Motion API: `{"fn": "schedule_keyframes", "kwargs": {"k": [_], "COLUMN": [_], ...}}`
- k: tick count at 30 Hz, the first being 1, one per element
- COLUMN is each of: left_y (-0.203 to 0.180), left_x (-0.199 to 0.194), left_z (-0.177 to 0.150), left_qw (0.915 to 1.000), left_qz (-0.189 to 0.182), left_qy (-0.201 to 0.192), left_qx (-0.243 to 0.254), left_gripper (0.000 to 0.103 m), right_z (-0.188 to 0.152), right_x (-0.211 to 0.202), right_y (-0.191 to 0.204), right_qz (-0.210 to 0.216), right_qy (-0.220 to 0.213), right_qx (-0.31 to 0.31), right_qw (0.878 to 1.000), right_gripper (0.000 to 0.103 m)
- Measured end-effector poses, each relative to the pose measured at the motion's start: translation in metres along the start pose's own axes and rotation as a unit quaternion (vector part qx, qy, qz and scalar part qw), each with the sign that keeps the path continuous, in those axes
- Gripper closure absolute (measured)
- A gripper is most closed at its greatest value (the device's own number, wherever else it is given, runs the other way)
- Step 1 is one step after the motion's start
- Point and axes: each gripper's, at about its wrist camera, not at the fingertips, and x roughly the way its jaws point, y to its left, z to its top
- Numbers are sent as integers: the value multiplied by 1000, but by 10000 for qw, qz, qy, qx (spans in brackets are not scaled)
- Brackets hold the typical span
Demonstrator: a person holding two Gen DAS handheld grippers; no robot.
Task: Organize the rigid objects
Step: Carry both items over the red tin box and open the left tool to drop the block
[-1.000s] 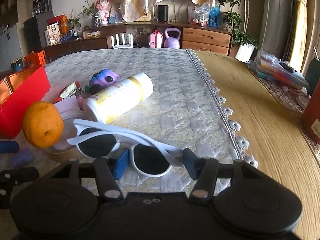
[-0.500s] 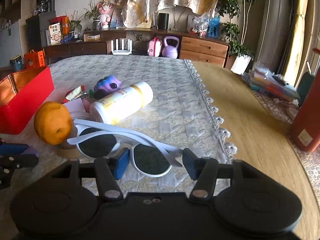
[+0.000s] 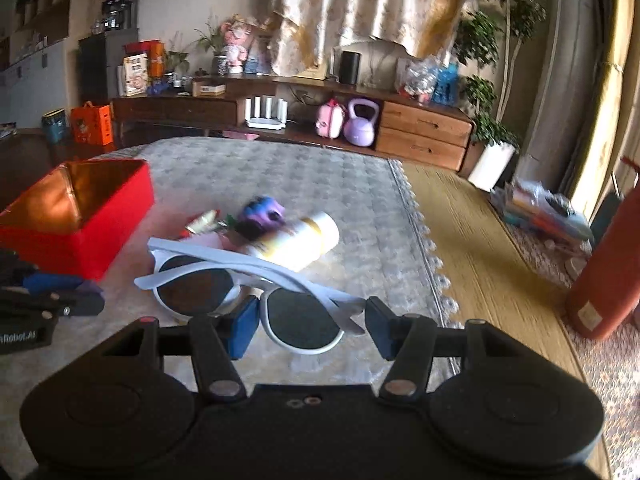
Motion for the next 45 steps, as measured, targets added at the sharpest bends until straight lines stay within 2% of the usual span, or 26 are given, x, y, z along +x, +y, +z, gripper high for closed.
{"fn": "schedule_keyframes", "kwargs": {"k": [10,18,25,35,40,45], "left_y": [55,112,151,197,209,211], "left_x": [-38,-41,-16,35,60,89], "left_z": [27,51,74,92,95,93], "left_qw": [9983,9956,9952,9952,9957,9953], "left_qz": [272,553,671,634,592,473], "left_qy": [-365,-455,-346,41,241,639], "left_qx": [-376,-600,-618,-739,-674,-553], "left_gripper": [82,82,82,82,82,82], "right_z": [36,58,77,92,90,85], "right_x": [-7,7,33,86,108,125], "right_y": [54,105,146,207,231,248], "right_qz": [389,664,876,944,1066,1124], "right_qy": [-223,-280,-224,24,241,433], "right_qx": [-631,-1133,-1460,-2030,-2397,-2629], "right_qw": [9970,9909,9851,9746,9647,9573], "right_gripper": [46,46,46,46,46,47]}}
